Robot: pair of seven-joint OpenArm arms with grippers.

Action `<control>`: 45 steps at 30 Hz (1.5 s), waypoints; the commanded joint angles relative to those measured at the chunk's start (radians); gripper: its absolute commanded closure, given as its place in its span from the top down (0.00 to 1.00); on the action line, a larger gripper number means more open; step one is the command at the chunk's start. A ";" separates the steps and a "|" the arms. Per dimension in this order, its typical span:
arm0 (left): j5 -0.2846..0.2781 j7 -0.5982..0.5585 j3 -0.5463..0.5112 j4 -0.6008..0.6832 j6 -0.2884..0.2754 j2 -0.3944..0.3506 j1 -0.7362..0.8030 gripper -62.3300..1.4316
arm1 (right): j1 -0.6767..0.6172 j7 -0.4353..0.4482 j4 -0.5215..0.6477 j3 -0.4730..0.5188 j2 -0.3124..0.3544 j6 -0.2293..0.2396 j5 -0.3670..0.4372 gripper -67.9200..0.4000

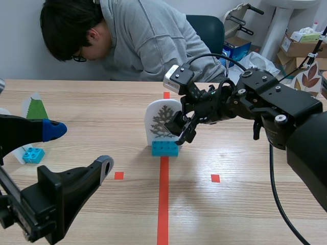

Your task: Do the leaf sorting experiment

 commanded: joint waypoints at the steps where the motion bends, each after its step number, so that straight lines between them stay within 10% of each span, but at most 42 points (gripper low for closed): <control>1: -0.006 -0.013 -0.002 0.006 0.002 0.005 -0.003 1.00 | 0.026 0.015 0.019 0.002 0.003 0.008 0.007 0.36; 10: -0.006 -0.013 -0.002 0.006 0.002 0.005 -0.003 1.00 | 0.023 0.015 0.019 0.002 0.003 0.008 0.008 0.06; 20: -0.006 -0.013 -0.002 0.006 0.002 0.005 -0.003 1.00 | 0.024 -0.012 0.022 0.003 0.003 0.008 0.016 0.05; 25: -0.006 -0.013 -0.002 0.006 0.002 0.005 -0.003 1.00 | 0.021 -0.100 0.053 0.009 0.026 0.008 0.154 0.04; 31: -0.006 -0.014 -0.002 0.006 0.002 0.005 -0.003 1.00 | -0.088 -0.184 0.249 0.087 0.122 -0.114 0.304 0.04; 45: -0.006 -0.014 -0.002 0.006 0.002 0.005 -0.003 1.00 | -0.585 -0.298 0.766 0.399 0.216 -0.271 0.341 0.04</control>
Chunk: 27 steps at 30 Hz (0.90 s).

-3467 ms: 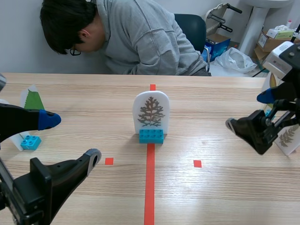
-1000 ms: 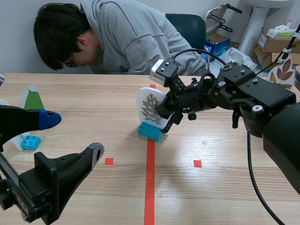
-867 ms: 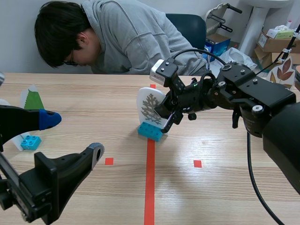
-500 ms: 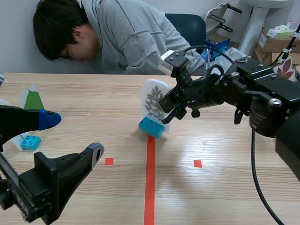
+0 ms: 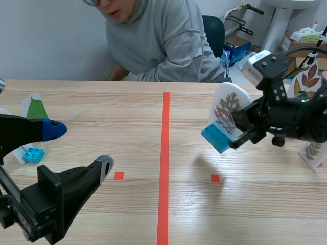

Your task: Do the leaf sorting experiment

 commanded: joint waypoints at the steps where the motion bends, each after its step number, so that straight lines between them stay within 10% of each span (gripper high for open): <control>1: -0.006 -0.014 -0.002 0.006 0.002 0.005 -0.003 1.00 | -0.016 0.008 0.008 0.026 0.000 -0.004 0.024 0.04; 15: -0.006 -0.014 -0.002 0.006 0.002 0.005 -0.003 1.00 | -0.187 0.013 -0.003 0.380 0.000 -0.011 0.099 0.03; 27: -0.006 -0.014 -0.002 0.006 0.002 0.005 -0.006 1.00 | -0.051 0.032 -0.287 0.402 0.000 0.046 0.081 0.03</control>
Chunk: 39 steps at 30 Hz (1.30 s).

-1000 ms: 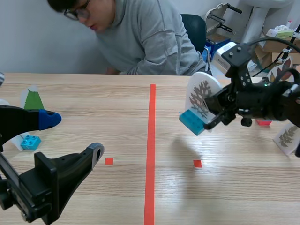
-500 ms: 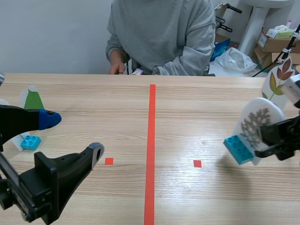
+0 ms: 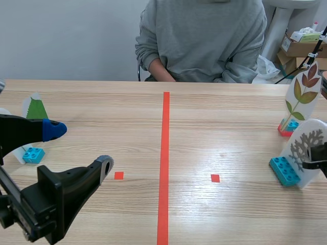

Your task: Do the leaf sorting experiment

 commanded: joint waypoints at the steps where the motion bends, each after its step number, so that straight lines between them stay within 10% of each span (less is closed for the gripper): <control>1: -0.006 -0.014 -0.002 0.006 0.002 0.005 -0.005 1.00 | 0.013 0.018 0.014 -0.004 0.014 -0.003 0.003 0.03; 9: -0.006 -0.014 -0.002 0.006 0.002 0.005 -0.005 1.00 | 0.013 0.027 -0.011 -0.004 0.014 -0.003 0.003 0.07; 14: -0.006 -0.014 -0.002 0.006 0.002 0.005 -0.005 1.00 | 0.013 0.026 -0.011 -0.004 0.014 -0.003 0.003 0.42; 22: -0.006 -0.014 -0.002 0.006 0.002 0.005 -0.005 1.00 | -0.008 0.022 0.018 0.079 0.014 0.072 0.004 0.66; 28: -0.003 -0.014 -0.002 0.006 0.002 0.005 -0.005 1.00 | -0.117 0.018 0.172 0.186 0.014 0.220 0.011 0.79; 39: 0.031 -0.016 -0.002 0.006 0.002 0.005 -0.005 1.00 | -0.383 -0.014 0.558 0.244 -0.002 0.226 0.157 0.81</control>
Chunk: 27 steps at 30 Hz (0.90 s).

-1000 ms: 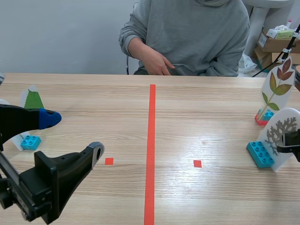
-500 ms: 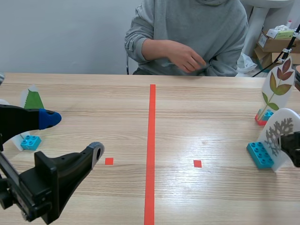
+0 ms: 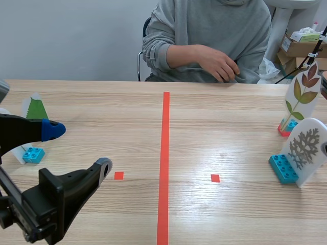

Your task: Do the leaf sorting experiment

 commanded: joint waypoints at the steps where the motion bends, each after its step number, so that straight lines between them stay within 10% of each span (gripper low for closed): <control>1: -0.010 -0.019 -0.002 0.006 0.002 0.005 -0.003 1.00 | 0.013 -0.017 0.029 -0.026 -0.005 0.006 0.006 0.81; 14: 0.067 -0.032 -0.009 0.006 0.002 0.005 -0.020 1.00 | 0.039 -0.172 0.213 -0.380 0.067 -0.002 0.010 0.79; 27: 0.073 -0.048 -0.017 0.006 0.006 0.005 -0.036 1.00 | 0.058 -0.125 0.213 -0.533 0.233 -0.093 0.061 0.79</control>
